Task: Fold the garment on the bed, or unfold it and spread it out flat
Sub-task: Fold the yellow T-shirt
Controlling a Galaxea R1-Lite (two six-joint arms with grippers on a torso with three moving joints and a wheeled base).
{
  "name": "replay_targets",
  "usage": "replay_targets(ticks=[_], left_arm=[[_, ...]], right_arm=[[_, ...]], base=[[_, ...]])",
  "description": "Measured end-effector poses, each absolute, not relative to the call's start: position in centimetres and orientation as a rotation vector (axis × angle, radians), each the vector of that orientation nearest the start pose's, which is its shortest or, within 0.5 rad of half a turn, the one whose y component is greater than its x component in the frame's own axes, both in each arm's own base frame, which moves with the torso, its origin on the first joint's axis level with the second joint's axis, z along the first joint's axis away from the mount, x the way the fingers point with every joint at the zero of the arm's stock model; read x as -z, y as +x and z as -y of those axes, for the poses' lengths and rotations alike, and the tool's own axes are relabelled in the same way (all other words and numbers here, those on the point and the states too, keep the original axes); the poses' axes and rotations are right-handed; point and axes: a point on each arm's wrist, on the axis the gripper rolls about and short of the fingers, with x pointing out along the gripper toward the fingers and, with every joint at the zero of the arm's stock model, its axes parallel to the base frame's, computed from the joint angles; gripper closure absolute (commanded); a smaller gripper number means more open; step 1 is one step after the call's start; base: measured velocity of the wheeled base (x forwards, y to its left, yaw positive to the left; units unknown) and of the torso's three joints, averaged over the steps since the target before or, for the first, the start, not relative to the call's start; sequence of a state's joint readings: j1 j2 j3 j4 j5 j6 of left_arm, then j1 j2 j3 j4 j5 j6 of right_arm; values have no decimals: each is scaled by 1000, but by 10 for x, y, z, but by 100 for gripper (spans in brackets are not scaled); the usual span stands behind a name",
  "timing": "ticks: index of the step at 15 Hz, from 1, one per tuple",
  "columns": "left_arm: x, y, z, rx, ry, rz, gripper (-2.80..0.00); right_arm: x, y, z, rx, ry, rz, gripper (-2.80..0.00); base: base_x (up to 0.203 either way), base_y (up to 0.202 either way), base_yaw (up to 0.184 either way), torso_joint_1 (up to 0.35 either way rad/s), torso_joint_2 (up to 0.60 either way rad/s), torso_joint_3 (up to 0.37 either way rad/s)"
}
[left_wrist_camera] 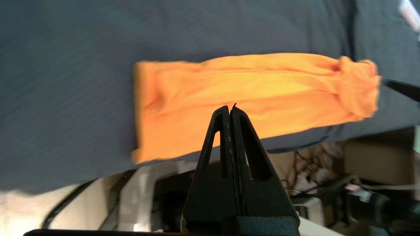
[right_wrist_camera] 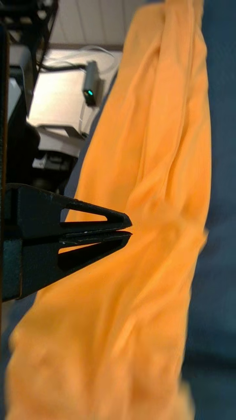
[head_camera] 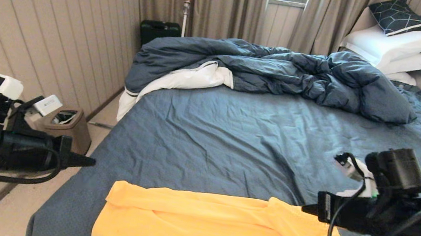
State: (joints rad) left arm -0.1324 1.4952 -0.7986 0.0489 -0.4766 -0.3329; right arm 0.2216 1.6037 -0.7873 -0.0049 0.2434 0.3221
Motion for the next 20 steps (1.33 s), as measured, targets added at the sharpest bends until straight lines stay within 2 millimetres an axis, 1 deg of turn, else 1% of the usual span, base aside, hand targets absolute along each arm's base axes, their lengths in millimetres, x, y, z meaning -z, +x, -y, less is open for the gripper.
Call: replay_targets(ticks=[2, 5, 7, 9, 11, 13, 16, 20], left_arm=[[-178, 243, 56, 487, -437, -857, 0], [-167, 264, 74, 514, -420, -908, 0], [-155, 277, 84, 524, -409, -944, 0], [-145, 286, 90, 531, -400, -975, 0], [-136, 290, 97, 537, -392, -1005, 0], [-132, 291, 100, 543, -387, -1023, 0], [-129, 292, 102, 544, -385, -1033, 0], [-127, 292, 102, 542, -385, -1039, 0]], right_arm=[[-147, 264, -85, -344, 310, -919, 0], [-131, 292, -106, -340, 290, -981, 0], [-119, 309, -115, -323, 277, -1006, 0], [-112, 324, -121, -318, 274, -1015, 0], [-104, 331, -125, -293, 258, -1040, 0], [-97, 332, -132, -284, 234, -1059, 0], [-92, 323, -136, -287, 213, -1081, 0], [-89, 297, -129, -284, 191, -1126, 0]], base=[[0, 0, 0, 0, 0, 0], [0, 0, 0, 0, 0, 0], [0, 0, 0, 0, 0, 0], [0, 0, 0, 0, 0, 0], [0, 0, 0, 0, 0, 0], [0, 0, 0, 0, 0, 0], [0, 0, 0, 0, 0, 0], [0, 0, 0, 0, 0, 0]])
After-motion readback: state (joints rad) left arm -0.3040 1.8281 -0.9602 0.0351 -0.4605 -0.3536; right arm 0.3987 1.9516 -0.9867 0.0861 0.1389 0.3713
